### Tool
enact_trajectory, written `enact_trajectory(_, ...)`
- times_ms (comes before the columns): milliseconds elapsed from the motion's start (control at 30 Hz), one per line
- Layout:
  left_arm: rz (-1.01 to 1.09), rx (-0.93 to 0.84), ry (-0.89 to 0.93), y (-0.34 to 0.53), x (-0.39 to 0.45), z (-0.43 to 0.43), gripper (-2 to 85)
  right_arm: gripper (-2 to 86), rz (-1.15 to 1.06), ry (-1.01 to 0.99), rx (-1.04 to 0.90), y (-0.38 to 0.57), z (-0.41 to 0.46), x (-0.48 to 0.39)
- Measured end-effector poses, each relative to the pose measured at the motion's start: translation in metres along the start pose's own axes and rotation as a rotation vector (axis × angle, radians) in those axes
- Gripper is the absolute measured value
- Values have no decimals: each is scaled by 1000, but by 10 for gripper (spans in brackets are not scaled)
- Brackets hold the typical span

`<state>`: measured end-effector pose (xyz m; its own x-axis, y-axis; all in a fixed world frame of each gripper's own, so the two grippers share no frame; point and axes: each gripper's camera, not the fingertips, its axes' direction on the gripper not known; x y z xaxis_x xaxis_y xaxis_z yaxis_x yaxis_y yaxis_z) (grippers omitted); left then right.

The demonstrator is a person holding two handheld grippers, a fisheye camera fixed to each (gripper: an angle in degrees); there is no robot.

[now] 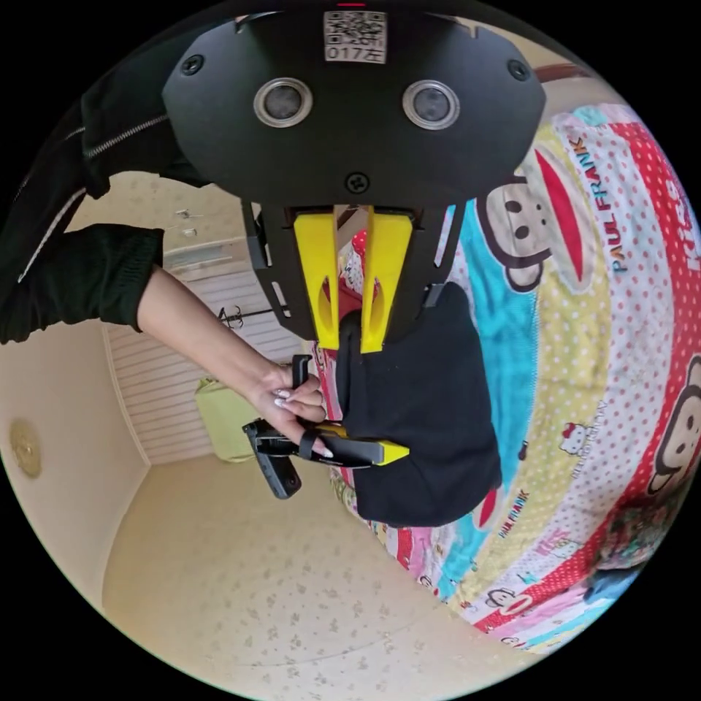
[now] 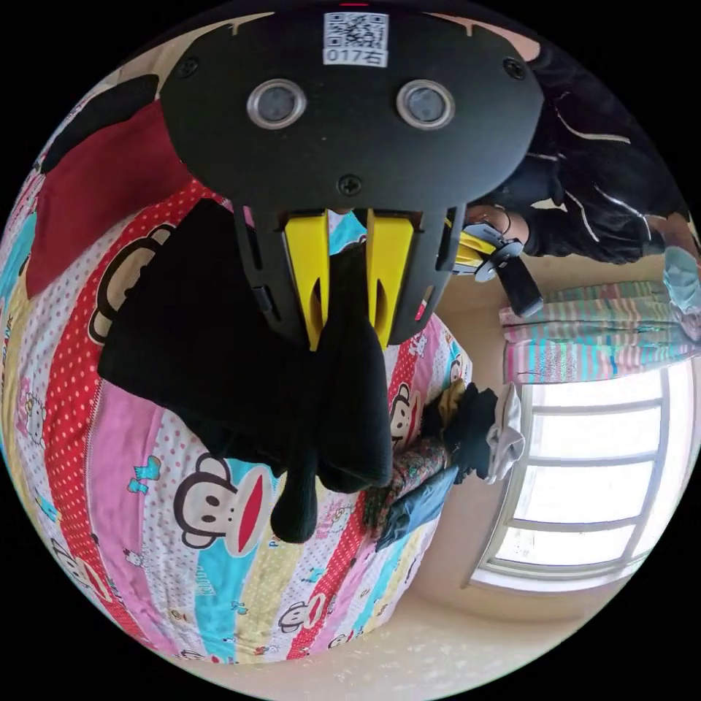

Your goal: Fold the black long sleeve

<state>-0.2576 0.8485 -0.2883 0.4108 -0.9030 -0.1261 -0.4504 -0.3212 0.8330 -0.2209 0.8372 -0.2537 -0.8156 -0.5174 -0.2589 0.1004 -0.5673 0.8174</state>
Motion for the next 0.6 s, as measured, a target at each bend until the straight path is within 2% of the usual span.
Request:
enact_trajectory(167,8,-106,-72,-1,2,95,58,84,136,-125,88,70,-22,133)
enact_trajectory(300,-57,-194,-88,6,-25,159,54,75,151,-155,53,93,-9,193)
enact_trajectory(367,-97,-214,-45,10,-40,171,23,73,158,-203,47,101,-7,218)
enact_trajectory(467,-111,-190,80,19,-57,167,-4,71,101,-187,50,98,-25,209)
enact_trajectory(600,-35,-149,-70,23,-59,145,-9,74,-23,-129,84,97,-70,166)
